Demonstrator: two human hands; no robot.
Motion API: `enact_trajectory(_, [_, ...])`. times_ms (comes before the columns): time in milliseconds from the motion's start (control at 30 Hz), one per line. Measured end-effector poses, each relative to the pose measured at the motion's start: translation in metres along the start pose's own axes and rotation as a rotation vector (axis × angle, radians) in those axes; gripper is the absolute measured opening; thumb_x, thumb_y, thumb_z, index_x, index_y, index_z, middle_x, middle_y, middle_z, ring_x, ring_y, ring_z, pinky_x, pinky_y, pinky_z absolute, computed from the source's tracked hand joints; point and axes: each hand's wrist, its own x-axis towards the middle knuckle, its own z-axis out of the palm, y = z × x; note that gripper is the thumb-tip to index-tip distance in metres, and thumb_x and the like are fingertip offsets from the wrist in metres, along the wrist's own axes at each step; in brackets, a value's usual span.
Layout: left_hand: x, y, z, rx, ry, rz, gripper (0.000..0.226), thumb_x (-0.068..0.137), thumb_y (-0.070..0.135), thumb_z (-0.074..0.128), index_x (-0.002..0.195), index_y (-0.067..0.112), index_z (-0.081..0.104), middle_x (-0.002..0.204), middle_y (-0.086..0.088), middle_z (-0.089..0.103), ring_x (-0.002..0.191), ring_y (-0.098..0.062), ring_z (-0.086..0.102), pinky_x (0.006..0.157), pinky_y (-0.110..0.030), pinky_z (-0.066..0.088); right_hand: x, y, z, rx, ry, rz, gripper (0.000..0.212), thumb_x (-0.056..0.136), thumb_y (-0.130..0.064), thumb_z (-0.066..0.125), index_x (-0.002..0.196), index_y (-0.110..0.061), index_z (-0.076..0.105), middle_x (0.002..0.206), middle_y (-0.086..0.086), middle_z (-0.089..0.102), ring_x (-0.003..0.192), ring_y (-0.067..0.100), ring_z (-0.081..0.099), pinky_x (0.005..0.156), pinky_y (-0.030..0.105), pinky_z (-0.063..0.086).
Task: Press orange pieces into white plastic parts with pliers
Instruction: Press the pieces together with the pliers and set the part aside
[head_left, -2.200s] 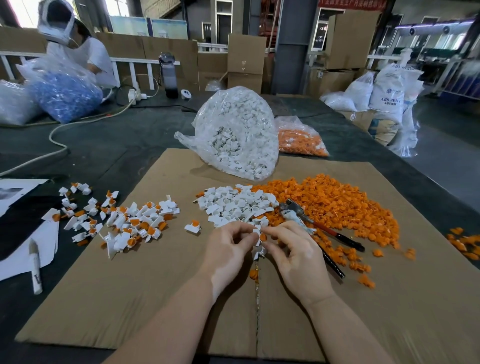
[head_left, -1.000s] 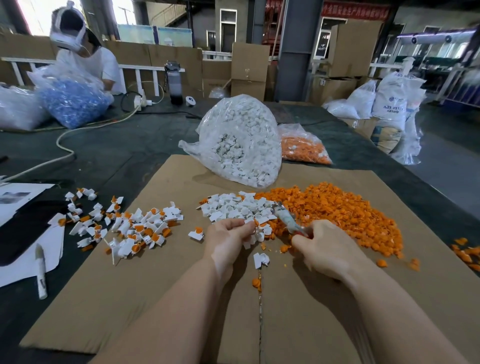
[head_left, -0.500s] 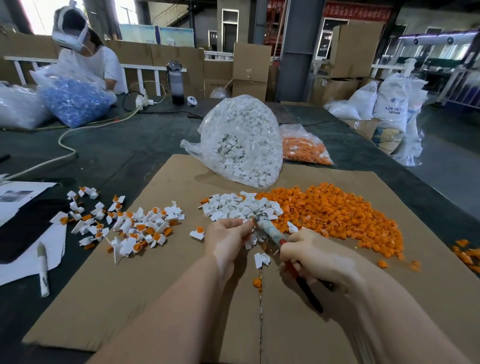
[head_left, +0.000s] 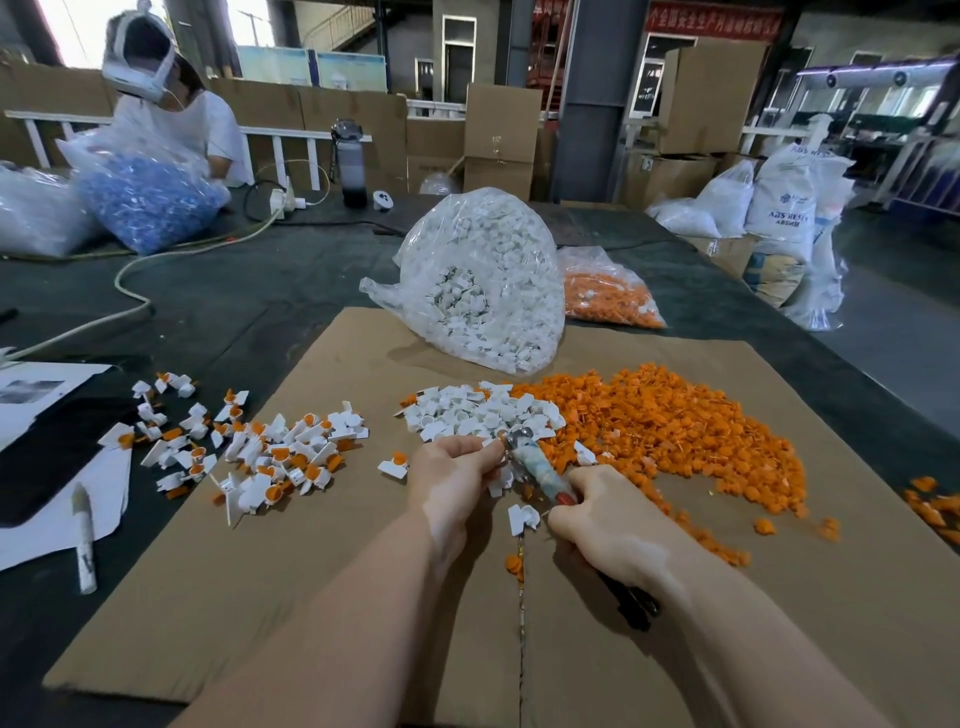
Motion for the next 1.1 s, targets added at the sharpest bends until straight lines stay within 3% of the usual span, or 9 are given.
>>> enact_trajectory(200, [-0.002, -0.006, -0.003, 0.073, 0.004, 0.094, 0.010, 0.083, 0.007, 0.068, 0.090, 0.000, 0.065, 0.069, -0.010, 0.064, 0.055, -0.012, 0.059, 0.051, -0.019, 0.048, 0.001, 0.016, -0.004, 0.093, 0.199, 0.016, 0.030, 0.073, -0.038, 0.071, 0.078, -0.015, 0.053, 0.076, 0.001, 0.058, 0.066, 0.020, 0.054, 0.060, 0.034, 0.043])
enact_trajectory(300, [-0.006, -0.014, -0.004, 0.344, -0.018, 0.289, 0.001, 0.085, 0.013, 0.067, 0.085, 0.012, 0.068, 0.077, -0.001, 0.064, 0.073, -0.011, 0.059, 0.062, -0.010, 0.043, 0.008, 0.029, -0.007, -0.160, 0.457, 0.072, 0.043, 0.076, -0.051, 0.067, 0.098, -0.017, 0.055, 0.096, 0.000, 0.057, 0.090, 0.020, 0.055, 0.072, 0.033, 0.045])
enact_trajectory(367, [-0.007, -0.018, -0.005, 0.457, -0.023, 0.371, 0.012, 0.088, 0.017, 0.063, 0.097, 0.016, 0.071, 0.090, 0.007, 0.065, 0.088, -0.004, 0.057, 0.068, 0.002, 0.039, 0.014, 0.038, -0.008, -0.357, 0.566, 0.057, 0.050, 0.078, -0.056, 0.062, 0.106, -0.016, 0.055, 0.104, 0.001, 0.058, 0.100, 0.019, 0.051, 0.078, 0.028, 0.041])
enact_trajectory(567, [-0.006, -0.020, -0.006, 0.502, -0.010, 0.423, 0.021, 0.093, 0.016, 0.056, 0.109, 0.015, 0.069, 0.102, 0.008, 0.062, 0.098, -0.001, 0.051, 0.071, 0.010, 0.030, 0.023, 0.054, -0.002, -0.702, 0.554, 0.126, 0.068, 0.079, -0.072, 0.045, 0.121, -0.019, 0.052, 0.130, 0.005, 0.049, 0.122, 0.022, 0.042, 0.101, 0.034, 0.036])
enact_trajectory(633, [-0.005, -0.022, -0.007, 0.517, -0.017, 0.433, 0.022, 0.094, 0.016, 0.054, 0.110, 0.016, 0.068, 0.105, 0.007, 0.061, 0.099, -0.001, 0.051, 0.071, 0.010, 0.030, 0.020, 0.049, 0.004, -0.754, 0.628, 0.080, 0.063, 0.083, -0.066, 0.046, 0.125, -0.020, 0.052, 0.131, 0.006, 0.048, 0.122, 0.024, 0.041, 0.105, 0.039, 0.029])
enact_trajectory(700, [-0.003, -0.022, -0.007, 0.538, -0.024, 0.445, 0.022, 0.094, 0.016, 0.054, 0.109, 0.018, 0.069, 0.107, 0.005, 0.063, 0.101, -0.003, 0.052, 0.071, 0.008, 0.031, 0.020, 0.041, 0.013, -0.595, 0.690, -0.142, 0.048, 0.087, -0.045, 0.058, 0.126, -0.016, 0.056, 0.122, 0.007, 0.055, 0.115, 0.025, 0.049, 0.101, 0.043, 0.036])
enact_trajectory(833, [-0.004, -0.021, -0.008, 0.558, -0.047, 0.481, 0.021, 0.092, 0.012, 0.055, 0.105, 0.017, 0.071, 0.104, 0.003, 0.068, 0.098, -0.004, 0.057, 0.073, 0.005, 0.034, 0.018, 0.026, 0.035, -0.262, 0.693, -0.598, 0.019, 0.075, -0.001, 0.074, 0.093, -0.007, 0.072, 0.085, 0.006, 0.068, 0.080, 0.025, 0.064, 0.071, 0.039, 0.055])
enact_trajectory(933, [-0.008, -0.020, -0.010, 0.515, -0.086, 0.457, 0.023, 0.090, 0.010, 0.057, 0.102, 0.023, 0.071, 0.099, 0.008, 0.068, 0.095, -0.002, 0.058, 0.075, 0.003, 0.037, 0.016, 0.025, 0.044, -0.181, 0.687, -0.606, 0.011, 0.074, 0.003, 0.074, 0.078, -0.006, 0.071, 0.071, 0.005, 0.066, 0.068, 0.024, 0.063, 0.062, 0.037, 0.055])
enact_trajectory(1100, [-0.011, -0.022, -0.009, 0.547, -0.139, 0.450, 0.028, 0.080, 0.010, 0.068, 0.103, 0.028, 0.069, 0.086, 0.011, 0.066, 0.076, 0.004, 0.058, 0.065, -0.001, 0.038, 0.018, 0.028, 0.048, -0.064, 0.672, -0.498, 0.006, 0.082, -0.002, 0.067, 0.083, -0.008, 0.070, 0.080, 0.000, 0.069, 0.077, 0.017, 0.063, 0.069, 0.021, 0.046])
